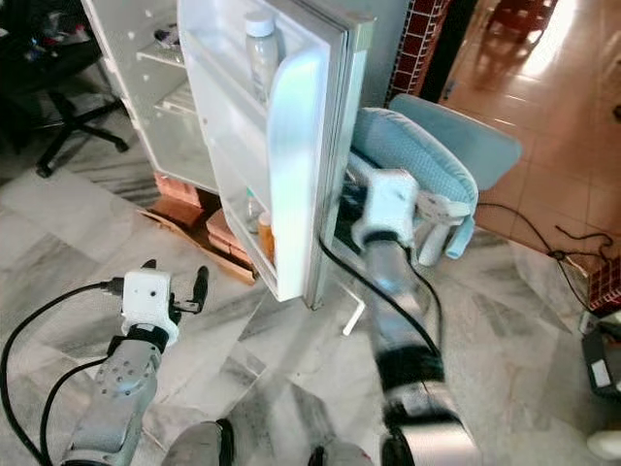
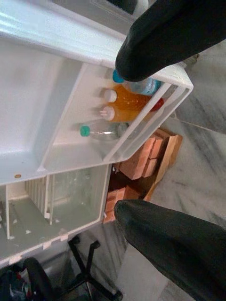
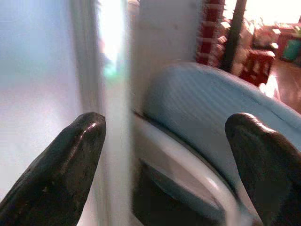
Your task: Restocking fridge
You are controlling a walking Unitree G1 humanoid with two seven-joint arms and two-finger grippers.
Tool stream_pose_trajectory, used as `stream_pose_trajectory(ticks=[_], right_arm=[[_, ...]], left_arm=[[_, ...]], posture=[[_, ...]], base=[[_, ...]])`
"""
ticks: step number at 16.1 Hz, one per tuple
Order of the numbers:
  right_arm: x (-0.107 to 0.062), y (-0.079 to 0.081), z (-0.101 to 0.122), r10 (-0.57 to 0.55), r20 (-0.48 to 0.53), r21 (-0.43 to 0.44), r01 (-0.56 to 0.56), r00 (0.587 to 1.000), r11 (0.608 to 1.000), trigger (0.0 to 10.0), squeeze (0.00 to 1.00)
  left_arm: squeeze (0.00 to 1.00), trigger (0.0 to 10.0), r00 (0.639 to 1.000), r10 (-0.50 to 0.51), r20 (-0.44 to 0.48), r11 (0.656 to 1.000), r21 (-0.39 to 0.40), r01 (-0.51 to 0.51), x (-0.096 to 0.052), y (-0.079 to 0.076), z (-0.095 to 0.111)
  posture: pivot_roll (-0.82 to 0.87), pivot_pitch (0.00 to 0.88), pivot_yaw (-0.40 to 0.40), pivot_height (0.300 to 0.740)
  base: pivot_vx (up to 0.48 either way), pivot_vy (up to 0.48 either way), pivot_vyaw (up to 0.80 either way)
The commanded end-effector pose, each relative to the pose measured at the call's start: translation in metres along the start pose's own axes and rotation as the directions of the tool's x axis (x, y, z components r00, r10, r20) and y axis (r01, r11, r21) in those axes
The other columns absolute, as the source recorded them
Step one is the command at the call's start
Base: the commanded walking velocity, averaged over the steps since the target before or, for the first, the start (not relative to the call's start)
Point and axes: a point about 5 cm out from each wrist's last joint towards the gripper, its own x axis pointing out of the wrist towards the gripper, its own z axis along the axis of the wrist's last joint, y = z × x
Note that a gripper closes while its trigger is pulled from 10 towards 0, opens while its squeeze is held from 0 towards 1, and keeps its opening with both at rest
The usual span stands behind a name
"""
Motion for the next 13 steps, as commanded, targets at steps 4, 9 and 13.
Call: stream_pose_trajectory(ticks=[4, 9, 13], right_arm=[[-0.003, 0.0, -0.002, 0.044, 0.008, 0.019, -0.044, 0.999, 0.999, 10.0, 0.0], [-0.07, -0.03, -0.027, 0.085, -0.033, -0.074, -0.087, 0.996, 0.993, 10.0, 0.0], [-0.108, -0.051, -0.037, 0.068, -0.106, -0.116, -0.08, 0.992, 0.99, 10.0, 0.0]], left_arm=[[0.0, 10.0, 1.0, 0.001, 0.012, 1.0, 0.005, -0.001, -0.004, 0.003, 0.001], [0.0, 10.0, 1.0, 0.004, 0.025, 1.0, 0.004, -0.004, -0.03, 0.01, 0.001], [0.0, 10.0, 1.0, -0.004, 0.026, 1.0, 0.006, 0.004, -0.04, 0.013, 0.001]], posture=[[0.16, 0.101, -0.064, 0.74], [0.15, 0.107, -0.066, 0.74], [0.13, 0.109, -0.06, 0.74]], base=[[0.0, 0.0, 0.0], [0.144, 0.0, 0.0], [0.311, 0.0, 0.0]])
